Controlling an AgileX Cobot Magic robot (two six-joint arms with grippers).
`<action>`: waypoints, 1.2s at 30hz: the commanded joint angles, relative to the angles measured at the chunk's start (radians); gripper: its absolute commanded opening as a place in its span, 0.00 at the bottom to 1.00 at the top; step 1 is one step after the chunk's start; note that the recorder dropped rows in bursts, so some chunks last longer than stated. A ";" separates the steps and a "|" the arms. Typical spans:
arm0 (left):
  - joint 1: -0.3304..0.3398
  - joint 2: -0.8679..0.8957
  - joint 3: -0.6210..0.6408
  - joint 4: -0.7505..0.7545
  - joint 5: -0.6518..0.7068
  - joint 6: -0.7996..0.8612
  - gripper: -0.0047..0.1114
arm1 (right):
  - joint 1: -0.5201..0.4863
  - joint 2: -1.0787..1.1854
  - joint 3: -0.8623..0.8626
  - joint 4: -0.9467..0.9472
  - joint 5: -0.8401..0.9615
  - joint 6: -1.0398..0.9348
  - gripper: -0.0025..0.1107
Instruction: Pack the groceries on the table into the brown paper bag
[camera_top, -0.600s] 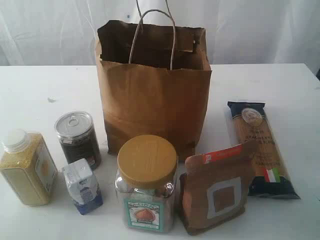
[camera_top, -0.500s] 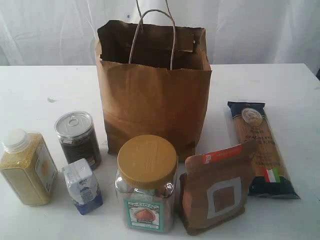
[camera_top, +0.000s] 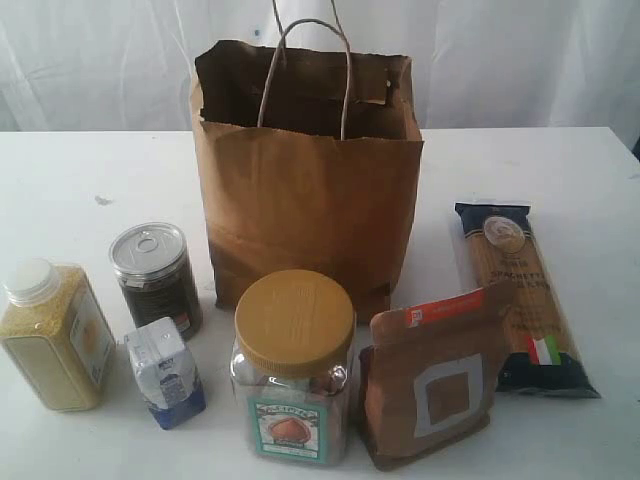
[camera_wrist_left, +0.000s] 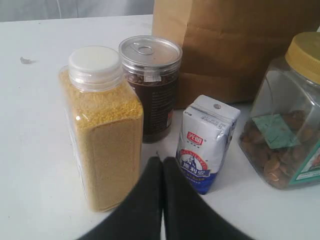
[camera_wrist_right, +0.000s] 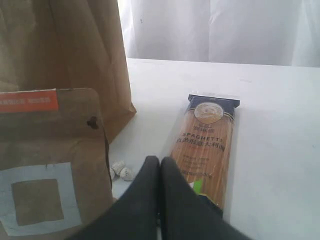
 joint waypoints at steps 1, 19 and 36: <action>0.003 -0.005 0.003 -0.005 0.004 0.002 0.04 | -0.006 -0.006 0.002 0.000 -0.010 -0.003 0.02; 0.003 -0.005 0.003 -0.005 0.004 0.002 0.04 | -0.006 -0.006 -0.159 0.000 -0.101 0.099 0.02; 0.003 -0.005 0.003 -0.005 0.004 0.002 0.04 | -0.006 -0.006 -0.567 0.145 0.533 0.095 0.02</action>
